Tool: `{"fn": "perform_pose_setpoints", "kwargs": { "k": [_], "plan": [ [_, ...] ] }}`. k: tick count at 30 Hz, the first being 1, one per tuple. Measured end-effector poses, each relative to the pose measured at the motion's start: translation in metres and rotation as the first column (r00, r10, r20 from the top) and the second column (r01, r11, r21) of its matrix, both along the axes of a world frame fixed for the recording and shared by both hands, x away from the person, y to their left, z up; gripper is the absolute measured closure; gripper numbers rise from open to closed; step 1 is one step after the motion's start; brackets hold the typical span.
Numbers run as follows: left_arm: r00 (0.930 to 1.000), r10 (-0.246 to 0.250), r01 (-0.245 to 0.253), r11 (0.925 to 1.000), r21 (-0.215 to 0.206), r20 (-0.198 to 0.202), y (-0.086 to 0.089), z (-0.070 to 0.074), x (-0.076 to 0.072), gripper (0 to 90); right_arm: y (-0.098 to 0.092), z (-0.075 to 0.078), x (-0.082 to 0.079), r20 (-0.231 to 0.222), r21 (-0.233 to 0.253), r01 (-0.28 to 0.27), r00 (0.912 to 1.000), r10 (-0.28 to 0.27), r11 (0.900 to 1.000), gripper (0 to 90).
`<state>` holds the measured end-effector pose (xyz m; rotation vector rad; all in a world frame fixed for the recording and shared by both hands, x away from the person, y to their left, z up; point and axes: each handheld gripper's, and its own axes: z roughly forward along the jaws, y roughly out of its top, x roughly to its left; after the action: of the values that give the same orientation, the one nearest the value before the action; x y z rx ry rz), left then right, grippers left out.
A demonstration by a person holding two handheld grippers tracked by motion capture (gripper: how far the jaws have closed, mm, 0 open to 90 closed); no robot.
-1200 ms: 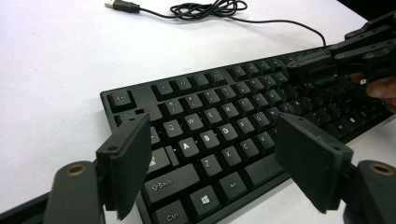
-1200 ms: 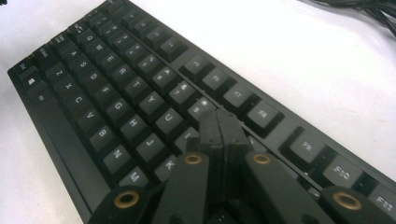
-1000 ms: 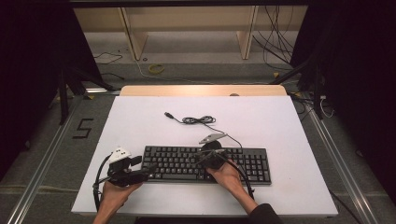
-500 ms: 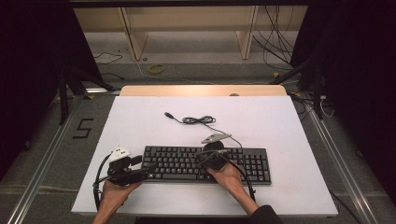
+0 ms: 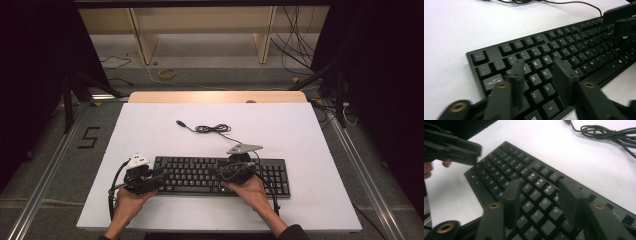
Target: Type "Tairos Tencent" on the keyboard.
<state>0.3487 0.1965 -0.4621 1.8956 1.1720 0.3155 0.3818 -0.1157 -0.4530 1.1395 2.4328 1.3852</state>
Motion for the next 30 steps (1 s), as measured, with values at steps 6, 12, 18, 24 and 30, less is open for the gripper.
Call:
{"fn": "perform_pose_setpoints", "kwargs": {
  "k": [6, 12, 18, 24, 30],
  "plan": [
    [0.9996, -0.024, 0.025, 0.9983, 0.053, -0.014, -0.008, -0.004, 0.008, 81.9, -0.003, 0.002, -0.009, 0.015, 0.016, -0.009, 0.9999, 0.009, 1.0, 43.4],
    [0.9985, -0.044, 0.046, 0.9947, 0.092, -0.033, -0.017, -0.006, 0.013, 88.6, -0.008, 0.003, -0.016, 0.025, 0.032, -0.012, 0.9996, 0.011, 0.999, 41.2],
    [0.998, -0.043, 0.048, 0.9923, 0.114, -0.048, -0.02, -0.009, 0.015, 88.7, -0.013, 0.003, -0.02, 0.028, 0.041, -0.012, 0.9995, 0.011, 0.999, 38.2],
    [0.9976, -0.033, 0.04, 0.9911, 0.127, -0.061, -0.018, -0.01, 0.017, 88.7, -0.015, 0.003, -0.024, 0.031, 0.044, -0.019, 0.9994, 0.018, 0.999, 37.4],
    [0.9972, -0.027, 0.036, 0.9909, 0.13, -0.07, -0.018, -0.012, 0.018, 88.8, -0.017, 0.004, -0.026, 0.036, 0.046, -0.02, 0.9992, 0.018, 0.999, 37.4]
  ]
}}
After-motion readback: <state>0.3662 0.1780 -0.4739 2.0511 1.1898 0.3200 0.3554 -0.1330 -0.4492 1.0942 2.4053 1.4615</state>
